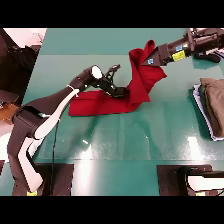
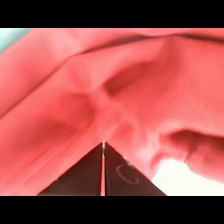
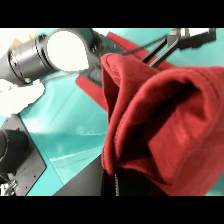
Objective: Fold the shirts.
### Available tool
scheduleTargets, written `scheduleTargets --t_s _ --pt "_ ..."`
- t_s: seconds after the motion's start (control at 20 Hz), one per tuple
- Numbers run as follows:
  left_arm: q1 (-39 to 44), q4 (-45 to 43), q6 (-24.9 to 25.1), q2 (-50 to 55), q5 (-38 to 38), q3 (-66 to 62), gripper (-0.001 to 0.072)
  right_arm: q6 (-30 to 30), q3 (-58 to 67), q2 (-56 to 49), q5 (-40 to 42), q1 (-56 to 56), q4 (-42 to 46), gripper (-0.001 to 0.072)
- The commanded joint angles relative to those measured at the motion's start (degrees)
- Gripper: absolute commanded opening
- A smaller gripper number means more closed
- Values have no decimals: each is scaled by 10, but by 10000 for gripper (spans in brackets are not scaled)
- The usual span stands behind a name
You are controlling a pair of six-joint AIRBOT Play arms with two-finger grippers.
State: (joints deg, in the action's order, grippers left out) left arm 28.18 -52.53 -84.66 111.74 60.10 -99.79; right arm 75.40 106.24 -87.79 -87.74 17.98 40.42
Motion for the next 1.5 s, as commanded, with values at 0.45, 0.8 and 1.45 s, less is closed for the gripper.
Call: scheduleTargets --t_s 0.45,0.8,1.45 --pt "-214 -193 26 -243 138 -1 31 -49 12 -125 184 200 0 13" --pt "-295 -195 26 -325 163 -2 31 -95 41 -236 425 343 -53 635" --pt "-294 -185 26 -328 183 2 31 24 -167 -99 127 12 120 642"
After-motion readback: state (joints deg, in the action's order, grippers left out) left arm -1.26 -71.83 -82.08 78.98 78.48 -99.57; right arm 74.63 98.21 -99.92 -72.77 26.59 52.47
